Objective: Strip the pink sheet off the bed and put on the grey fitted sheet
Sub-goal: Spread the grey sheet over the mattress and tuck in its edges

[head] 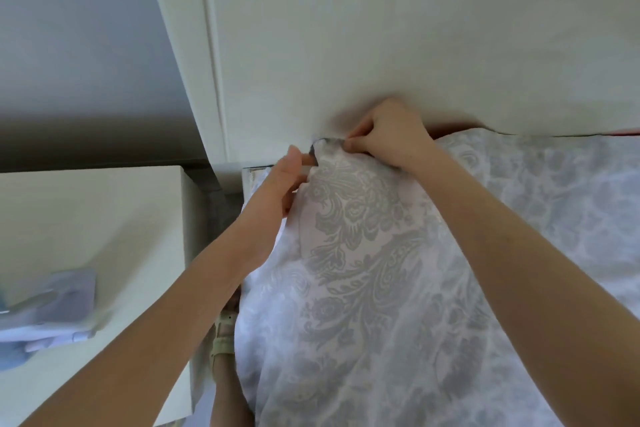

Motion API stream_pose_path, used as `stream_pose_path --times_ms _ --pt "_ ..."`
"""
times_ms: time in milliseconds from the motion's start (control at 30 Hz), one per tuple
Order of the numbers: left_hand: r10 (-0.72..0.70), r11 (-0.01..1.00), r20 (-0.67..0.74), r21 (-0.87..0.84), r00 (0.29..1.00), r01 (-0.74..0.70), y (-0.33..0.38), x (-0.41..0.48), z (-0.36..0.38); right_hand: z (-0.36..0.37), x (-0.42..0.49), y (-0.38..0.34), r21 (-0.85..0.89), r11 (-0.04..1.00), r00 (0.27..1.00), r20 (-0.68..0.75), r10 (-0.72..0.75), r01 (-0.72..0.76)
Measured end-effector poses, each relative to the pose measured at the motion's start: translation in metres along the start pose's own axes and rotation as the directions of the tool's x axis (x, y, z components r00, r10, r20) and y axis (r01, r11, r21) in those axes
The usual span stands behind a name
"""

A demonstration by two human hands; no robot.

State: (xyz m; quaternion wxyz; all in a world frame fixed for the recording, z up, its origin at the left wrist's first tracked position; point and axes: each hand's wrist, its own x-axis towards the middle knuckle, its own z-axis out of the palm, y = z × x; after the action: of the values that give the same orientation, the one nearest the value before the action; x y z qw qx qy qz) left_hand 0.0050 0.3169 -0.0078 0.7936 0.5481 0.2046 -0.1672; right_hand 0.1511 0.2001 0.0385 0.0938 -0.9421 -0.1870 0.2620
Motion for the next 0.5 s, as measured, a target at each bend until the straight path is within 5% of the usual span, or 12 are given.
stream_pose_path --times_ms 133,300,500 --pt "0.046 0.989 -0.052 -0.141 0.998 -0.053 0.011 -0.007 0.010 -0.008 0.005 -0.001 0.023 0.999 0.992 0.122 0.032 -0.035" --pt "0.043 0.998 0.049 0.035 0.998 -0.045 0.017 0.002 0.007 -0.001 -0.005 -0.001 0.021 1.000 0.999 0.029 -0.017 0.017" --pt "-0.013 0.998 -0.021 0.057 1.000 0.014 0.007 0.012 -0.005 -0.006 -0.066 0.002 0.138 0.985 0.910 -0.414 -0.037 0.103"
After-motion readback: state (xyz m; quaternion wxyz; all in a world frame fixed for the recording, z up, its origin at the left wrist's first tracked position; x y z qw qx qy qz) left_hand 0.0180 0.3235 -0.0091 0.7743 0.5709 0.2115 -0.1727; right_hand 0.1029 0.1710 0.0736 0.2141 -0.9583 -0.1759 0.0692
